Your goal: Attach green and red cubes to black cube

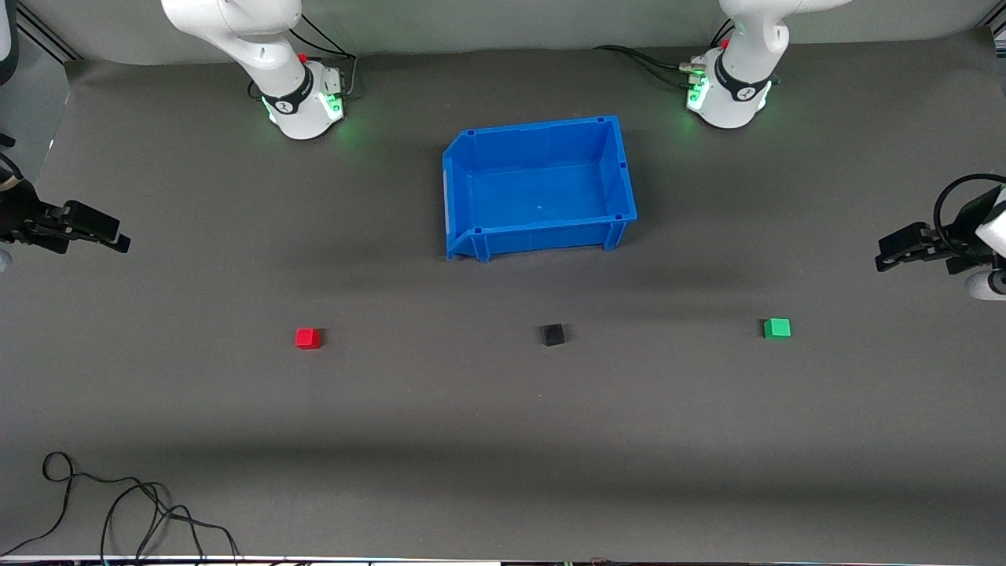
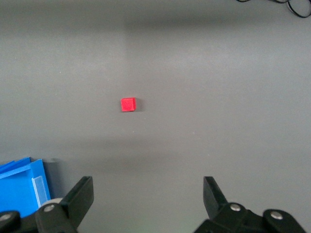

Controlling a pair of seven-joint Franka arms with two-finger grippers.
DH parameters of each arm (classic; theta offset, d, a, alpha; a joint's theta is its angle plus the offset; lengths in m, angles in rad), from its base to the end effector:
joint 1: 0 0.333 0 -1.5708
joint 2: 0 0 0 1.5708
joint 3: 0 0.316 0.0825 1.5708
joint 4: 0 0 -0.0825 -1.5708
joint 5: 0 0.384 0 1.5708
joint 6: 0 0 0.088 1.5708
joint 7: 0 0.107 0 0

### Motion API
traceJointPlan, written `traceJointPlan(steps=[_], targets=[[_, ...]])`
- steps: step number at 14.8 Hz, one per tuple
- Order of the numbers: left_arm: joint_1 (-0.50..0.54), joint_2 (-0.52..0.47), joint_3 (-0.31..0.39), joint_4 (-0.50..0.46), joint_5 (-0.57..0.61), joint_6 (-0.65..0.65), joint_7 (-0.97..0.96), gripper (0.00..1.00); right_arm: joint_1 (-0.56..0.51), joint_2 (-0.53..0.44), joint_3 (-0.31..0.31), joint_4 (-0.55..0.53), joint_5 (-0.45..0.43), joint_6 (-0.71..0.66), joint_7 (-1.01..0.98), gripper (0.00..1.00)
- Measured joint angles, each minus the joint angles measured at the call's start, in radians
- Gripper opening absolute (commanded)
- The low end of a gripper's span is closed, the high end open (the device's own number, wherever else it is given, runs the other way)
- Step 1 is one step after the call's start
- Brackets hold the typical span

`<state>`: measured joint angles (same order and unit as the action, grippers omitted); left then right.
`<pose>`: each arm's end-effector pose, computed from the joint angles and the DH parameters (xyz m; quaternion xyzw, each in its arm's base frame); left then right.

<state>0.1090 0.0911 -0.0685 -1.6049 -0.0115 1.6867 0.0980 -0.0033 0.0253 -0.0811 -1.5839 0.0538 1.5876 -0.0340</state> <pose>0.5887 0.0244 0.5664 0.9996 -0.0279 -0.0039 0.0091 0.5615 -0.0412 0.6058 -0.9993 0.0259 0.0092 0.0265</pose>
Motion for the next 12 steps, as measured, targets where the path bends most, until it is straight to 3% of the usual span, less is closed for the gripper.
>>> traceJointPlan(steps=[8,12], targets=[[0.000,0.009,0.002,-0.002,0.002,-0.001,-0.010,1.00,0.000,0.000,0.000,0.000,0.001,0.000,0.027,1.00],[0.003,0.044,0.008,-0.012,0.002,0.001,-0.112,1.00,0.000,0.021,0.006,0.013,0.010,0.003,0.391,1.00]])
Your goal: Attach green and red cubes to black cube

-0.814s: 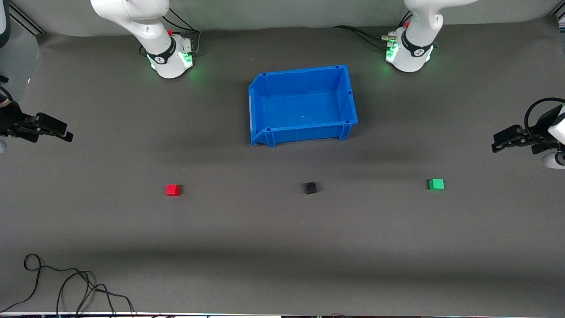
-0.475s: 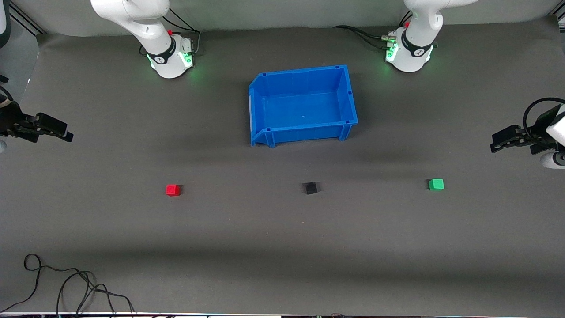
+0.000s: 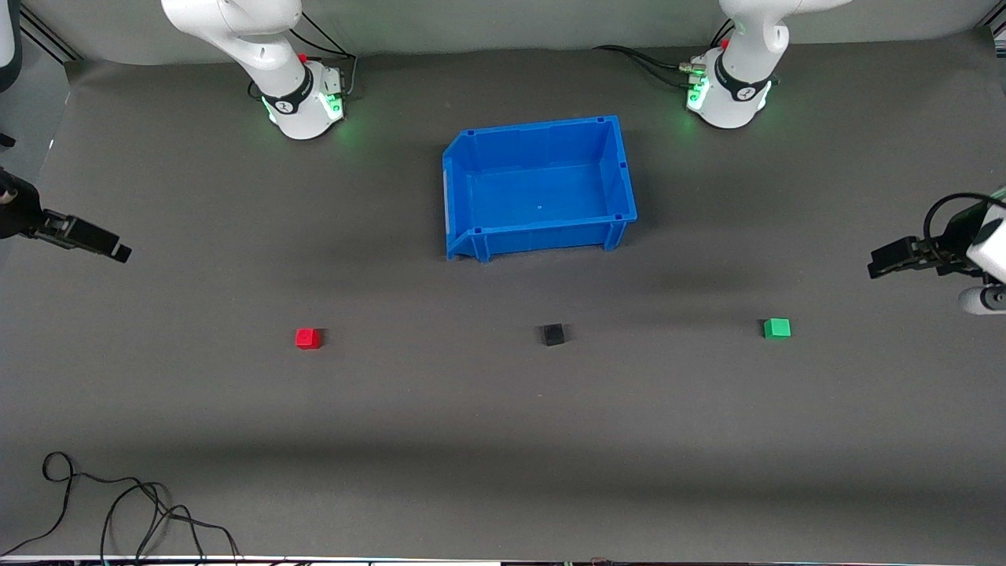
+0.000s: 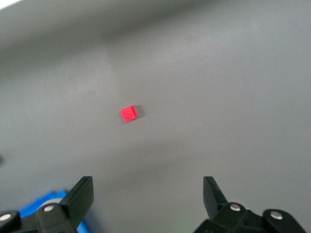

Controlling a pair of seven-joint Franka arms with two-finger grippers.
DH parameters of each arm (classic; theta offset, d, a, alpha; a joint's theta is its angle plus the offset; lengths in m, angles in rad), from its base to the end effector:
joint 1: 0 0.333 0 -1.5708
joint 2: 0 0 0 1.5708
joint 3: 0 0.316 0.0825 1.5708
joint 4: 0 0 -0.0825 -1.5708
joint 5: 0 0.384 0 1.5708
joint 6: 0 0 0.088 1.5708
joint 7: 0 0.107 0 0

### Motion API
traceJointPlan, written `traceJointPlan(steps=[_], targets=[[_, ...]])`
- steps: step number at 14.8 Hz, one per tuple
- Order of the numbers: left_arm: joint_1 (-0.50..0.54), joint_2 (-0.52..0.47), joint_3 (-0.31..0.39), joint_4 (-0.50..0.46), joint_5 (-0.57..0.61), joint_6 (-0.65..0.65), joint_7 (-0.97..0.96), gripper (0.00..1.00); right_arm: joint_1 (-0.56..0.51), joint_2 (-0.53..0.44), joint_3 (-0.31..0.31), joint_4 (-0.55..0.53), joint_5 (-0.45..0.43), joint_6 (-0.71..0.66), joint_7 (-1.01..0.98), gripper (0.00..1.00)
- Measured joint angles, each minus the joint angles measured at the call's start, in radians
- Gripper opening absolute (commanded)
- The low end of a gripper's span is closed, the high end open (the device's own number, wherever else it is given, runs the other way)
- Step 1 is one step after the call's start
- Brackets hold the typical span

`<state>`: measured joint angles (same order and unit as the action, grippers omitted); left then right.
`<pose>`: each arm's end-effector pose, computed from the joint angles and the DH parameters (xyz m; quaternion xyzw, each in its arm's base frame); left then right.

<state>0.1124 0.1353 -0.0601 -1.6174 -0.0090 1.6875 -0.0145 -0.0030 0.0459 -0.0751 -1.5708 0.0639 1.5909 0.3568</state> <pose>0.5969 0.0323 0.5343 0.9989 0.0342 -0.0323 0.0091 0.5683 -0.0368 0.6007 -0.9757 0.2166 0.0169 0.0281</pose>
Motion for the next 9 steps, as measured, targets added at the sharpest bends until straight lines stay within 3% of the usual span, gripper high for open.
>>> traceJointPlan(steps=[5,9], targets=[[0.014,0.085,0.007,-0.003,0.000,0.059,-0.196,1.00,0.004,0.043,0.006,0.033,0.085,0.001,0.581,1.00],[0.017,0.172,0.007,-0.010,0.001,0.106,-0.373,1.00,0.005,0.106,0.006,0.040,0.164,0.001,0.810,1.00]])
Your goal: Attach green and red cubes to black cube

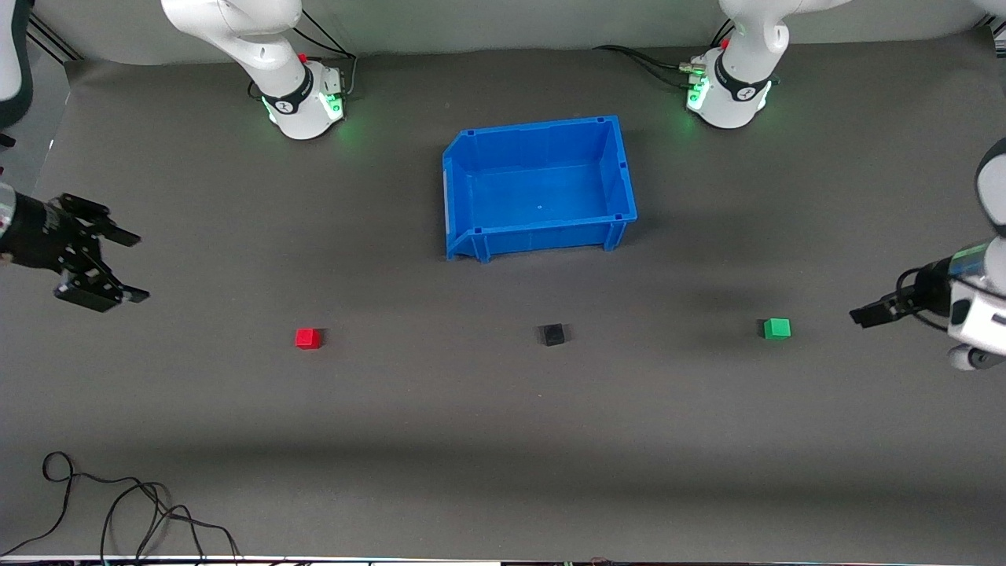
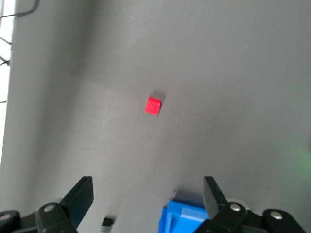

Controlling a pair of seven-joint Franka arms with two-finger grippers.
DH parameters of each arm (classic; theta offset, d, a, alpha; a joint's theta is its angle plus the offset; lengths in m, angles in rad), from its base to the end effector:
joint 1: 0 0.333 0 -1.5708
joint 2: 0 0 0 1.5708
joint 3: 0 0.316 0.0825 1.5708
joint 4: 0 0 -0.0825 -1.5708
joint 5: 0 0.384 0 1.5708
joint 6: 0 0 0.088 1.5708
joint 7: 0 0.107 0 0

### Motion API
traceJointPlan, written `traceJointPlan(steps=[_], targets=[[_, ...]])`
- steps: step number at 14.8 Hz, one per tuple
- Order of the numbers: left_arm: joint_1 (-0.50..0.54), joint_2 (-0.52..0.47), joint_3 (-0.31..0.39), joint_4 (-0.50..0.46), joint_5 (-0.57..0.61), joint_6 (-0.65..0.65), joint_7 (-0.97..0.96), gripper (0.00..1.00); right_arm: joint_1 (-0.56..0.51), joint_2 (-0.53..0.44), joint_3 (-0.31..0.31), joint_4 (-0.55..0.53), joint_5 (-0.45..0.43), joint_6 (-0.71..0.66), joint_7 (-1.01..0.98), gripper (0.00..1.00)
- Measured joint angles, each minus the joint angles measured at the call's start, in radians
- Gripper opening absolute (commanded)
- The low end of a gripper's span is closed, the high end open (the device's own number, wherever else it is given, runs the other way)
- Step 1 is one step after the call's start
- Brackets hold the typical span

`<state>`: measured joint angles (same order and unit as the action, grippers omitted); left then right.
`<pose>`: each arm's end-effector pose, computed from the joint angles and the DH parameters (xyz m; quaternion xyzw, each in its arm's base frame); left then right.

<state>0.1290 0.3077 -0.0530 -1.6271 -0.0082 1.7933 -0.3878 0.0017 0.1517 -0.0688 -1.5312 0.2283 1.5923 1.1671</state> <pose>0.6325 0.0506 0.4315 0.9703 0.2310 -0.0715 0.0009 0.5987 -0.0136 0.5601 -0.8056 0.5807 0.0949 0.0691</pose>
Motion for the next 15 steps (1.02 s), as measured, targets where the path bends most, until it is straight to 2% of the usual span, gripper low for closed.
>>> traceJointPlan(steps=[3,6,10,13,15], targets=[[0.000,0.083,0.000,-0.003,0.000,0.036,-0.218,1.00,0.000,0.071,-0.002,-0.020,0.063,0.028,0.033,1.00],[0.001,0.146,0.000,-0.032,0.001,0.115,-0.387,1.00,0.000,0.121,-0.003,-0.117,0.115,0.177,0.037,1.00],[0.006,0.168,0.000,-0.153,-0.002,0.333,-0.672,1.00,0.016,0.195,-0.001,-0.273,0.191,0.423,0.034,1.00],[0.025,0.178,0.000,-0.223,-0.005,0.407,-0.758,0.94,0.052,0.251,0.000,-0.355,0.244,0.574,0.023,1.00],[0.029,0.199,0.000,-0.259,-0.006,0.462,-0.804,0.94,0.065,0.283,0.000,-0.390,0.293,0.624,-0.008,1.00]])
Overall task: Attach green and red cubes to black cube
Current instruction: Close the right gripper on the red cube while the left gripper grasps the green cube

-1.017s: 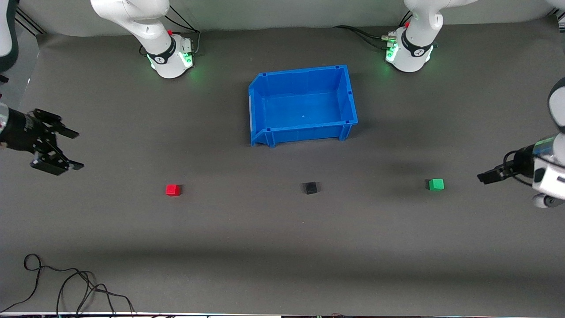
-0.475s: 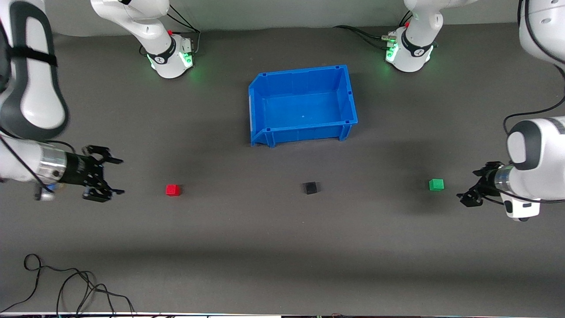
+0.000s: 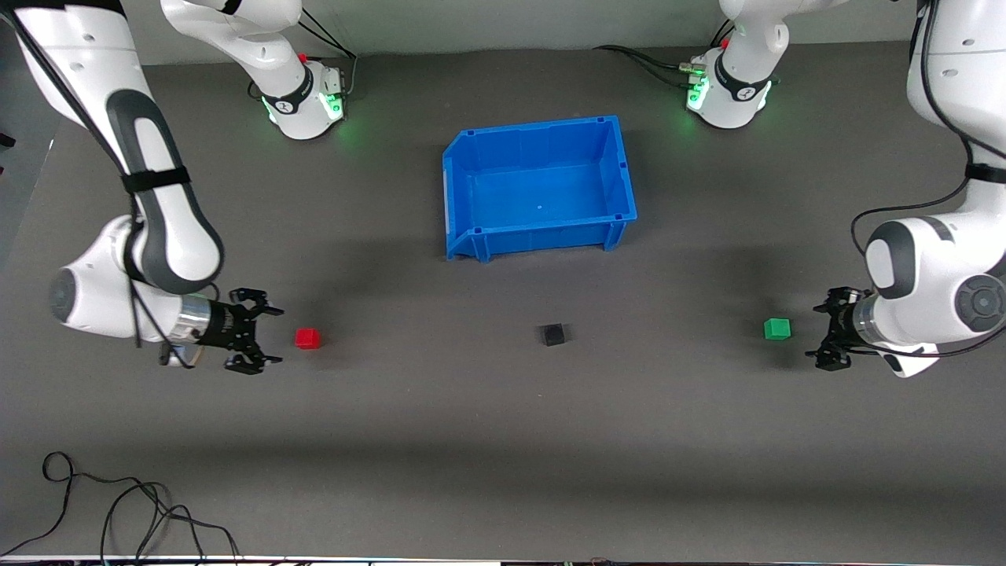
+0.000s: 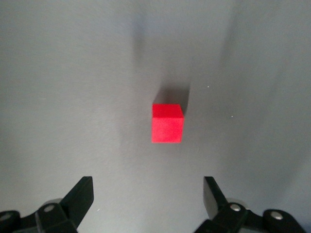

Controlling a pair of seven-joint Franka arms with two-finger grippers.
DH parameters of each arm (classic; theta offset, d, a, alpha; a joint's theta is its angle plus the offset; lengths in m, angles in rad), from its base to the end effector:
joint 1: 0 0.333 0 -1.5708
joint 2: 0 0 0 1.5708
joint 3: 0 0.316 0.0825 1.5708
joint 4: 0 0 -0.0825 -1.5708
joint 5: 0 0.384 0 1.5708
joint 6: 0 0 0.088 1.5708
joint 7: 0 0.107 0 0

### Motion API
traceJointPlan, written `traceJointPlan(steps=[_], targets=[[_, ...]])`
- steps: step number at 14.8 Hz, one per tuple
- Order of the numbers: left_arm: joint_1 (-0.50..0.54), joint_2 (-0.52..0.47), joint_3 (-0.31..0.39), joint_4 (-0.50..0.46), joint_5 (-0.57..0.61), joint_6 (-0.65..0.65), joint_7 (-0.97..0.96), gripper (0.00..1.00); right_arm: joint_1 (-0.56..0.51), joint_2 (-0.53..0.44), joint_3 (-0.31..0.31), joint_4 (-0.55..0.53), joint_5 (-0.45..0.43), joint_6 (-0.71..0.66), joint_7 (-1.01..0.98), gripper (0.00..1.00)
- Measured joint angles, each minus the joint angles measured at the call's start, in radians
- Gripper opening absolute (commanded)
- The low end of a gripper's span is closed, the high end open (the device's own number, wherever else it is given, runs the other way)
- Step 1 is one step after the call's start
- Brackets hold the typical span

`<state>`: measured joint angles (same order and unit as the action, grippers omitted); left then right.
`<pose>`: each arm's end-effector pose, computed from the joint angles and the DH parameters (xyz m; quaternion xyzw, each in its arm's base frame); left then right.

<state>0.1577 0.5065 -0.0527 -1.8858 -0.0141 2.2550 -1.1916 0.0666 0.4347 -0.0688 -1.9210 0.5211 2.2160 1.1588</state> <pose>0.6165 0.0660 0.2267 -0.7907 -0.6081 0.0678 0.0198 0.6132 0.0166 0.2568 -0.7173 0.6698 0.1531 0.1155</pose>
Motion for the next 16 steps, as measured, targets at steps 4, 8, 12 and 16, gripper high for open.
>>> traceJointPlan(steps=[4,8,12,16], targets=[[0.000,0.026,-0.002,-0.032,-0.001,0.064,-0.029,0.94,-0.003,0.066,-0.002,-0.014,0.031,0.048,-0.025,1.00],[-0.003,0.037,-0.007,-0.057,-0.001,0.124,-0.039,0.91,-0.003,0.106,-0.002,-0.014,0.034,0.087,-0.035,1.00],[-0.007,0.050,-0.009,-0.058,-0.001,0.147,-0.040,0.74,-0.004,0.121,-0.002,-0.014,0.069,0.088,-0.070,0.59],[-0.008,0.051,-0.010,-0.067,-0.001,0.154,-0.040,0.42,-0.008,0.124,-0.003,-0.014,0.071,0.088,-0.082,0.36]])
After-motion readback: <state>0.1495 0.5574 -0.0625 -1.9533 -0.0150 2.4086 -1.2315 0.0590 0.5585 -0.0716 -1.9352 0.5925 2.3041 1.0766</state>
